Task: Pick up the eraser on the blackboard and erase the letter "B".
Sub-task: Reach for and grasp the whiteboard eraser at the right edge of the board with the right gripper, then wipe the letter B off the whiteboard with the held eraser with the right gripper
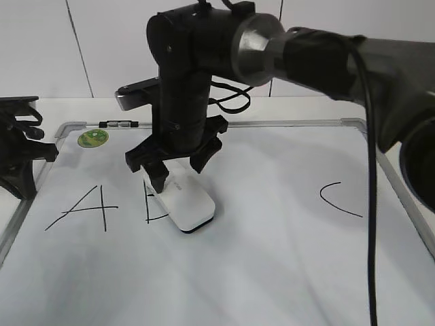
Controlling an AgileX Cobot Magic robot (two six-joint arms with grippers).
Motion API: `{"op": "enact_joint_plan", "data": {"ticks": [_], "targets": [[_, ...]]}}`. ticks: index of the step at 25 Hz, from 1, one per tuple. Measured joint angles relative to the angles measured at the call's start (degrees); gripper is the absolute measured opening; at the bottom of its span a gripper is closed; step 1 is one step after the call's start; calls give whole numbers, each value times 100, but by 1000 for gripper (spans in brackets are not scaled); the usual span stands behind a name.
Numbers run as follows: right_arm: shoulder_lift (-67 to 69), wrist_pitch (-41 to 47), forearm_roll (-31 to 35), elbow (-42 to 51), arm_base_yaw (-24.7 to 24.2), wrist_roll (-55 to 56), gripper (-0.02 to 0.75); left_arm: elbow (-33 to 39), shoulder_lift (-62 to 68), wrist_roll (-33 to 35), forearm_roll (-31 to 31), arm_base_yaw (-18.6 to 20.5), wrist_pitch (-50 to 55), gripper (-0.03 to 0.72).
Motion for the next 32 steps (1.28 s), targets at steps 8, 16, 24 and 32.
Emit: {"op": "enact_joint_plan", "data": {"ticks": [8,16,24,32], "targets": [[-199,0,-56,349,33,0,618,0,0,0,0,0,0,19],[-199,0,-87,349,41,-12,578,0,0,22,0,0,0,19],[-199,0,-91,349,41,-12,636,0,0,48,0,0,5,20],[-199,0,-30,349,41,-21,669,0,2,48,0,0,14,20]]}}
